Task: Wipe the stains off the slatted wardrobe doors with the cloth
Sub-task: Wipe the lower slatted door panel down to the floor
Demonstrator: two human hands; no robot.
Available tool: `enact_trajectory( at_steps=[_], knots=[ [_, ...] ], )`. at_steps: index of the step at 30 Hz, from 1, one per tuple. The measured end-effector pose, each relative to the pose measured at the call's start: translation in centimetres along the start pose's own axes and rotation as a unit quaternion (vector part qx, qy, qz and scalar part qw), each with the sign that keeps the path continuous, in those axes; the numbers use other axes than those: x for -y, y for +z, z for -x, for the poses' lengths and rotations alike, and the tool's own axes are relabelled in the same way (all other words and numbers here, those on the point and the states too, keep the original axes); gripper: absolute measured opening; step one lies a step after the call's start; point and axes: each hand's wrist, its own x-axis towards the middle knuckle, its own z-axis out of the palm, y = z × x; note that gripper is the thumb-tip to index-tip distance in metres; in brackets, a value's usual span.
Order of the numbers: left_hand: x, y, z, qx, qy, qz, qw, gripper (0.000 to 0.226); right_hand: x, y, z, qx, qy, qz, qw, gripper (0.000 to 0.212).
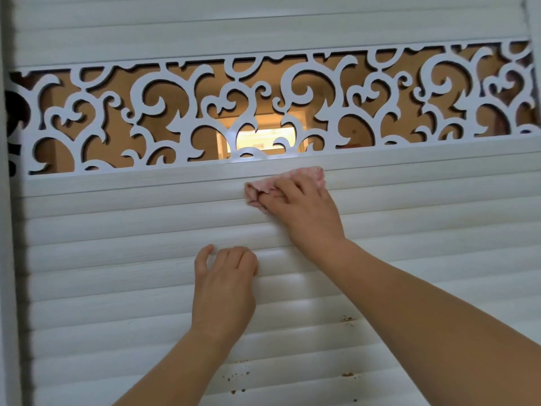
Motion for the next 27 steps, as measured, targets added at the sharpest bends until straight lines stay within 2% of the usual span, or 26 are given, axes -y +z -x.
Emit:
enact_trajectory(
  at_steps=[3,6,9,14,18,21,27],
  knots=[
    [-0.8,0.2,-0.8,-0.009,0.013,0.008,1.0,0.037,-1.2,-0.8,0.0,0.001,-0.038,0.025,0.999,0.033],
    [-2.1,0.9,-1.9,-0.007,0.034,0.025,0.999,0.035,-3.8,-1.7,1.2,-0.005,-0.01,0.028,1.0,0.045],
    [-3.5,1.8,-2.9,-0.006,0.051,0.041,0.998,0.033,-7.2,-2.7,3.0,0.007,0.036,0.032,0.999,0.043],
    [-5.9,3.5,-3.8,0.001,0.083,0.042,0.996,0.031,-12.6,-5.9,5.4,0.058,0.166,-0.003,0.984,0.034],
    [-7.1,4.6,-4.3,-0.001,0.092,0.035,0.995,0.029,-16.9,-7.3,6.7,0.047,0.199,0.055,0.977,0.036],
    [-7.7,5.1,-4.5,-0.005,0.096,0.029,0.995,0.026,-19.7,-8.3,7.4,0.007,0.237,0.078,0.968,0.03],
    [-7.6,5.7,-4.5,-0.011,0.105,0.04,0.994,0.023,-21.6,-8.2,8.4,-0.032,0.417,0.053,0.907,0.035]
  ],
)
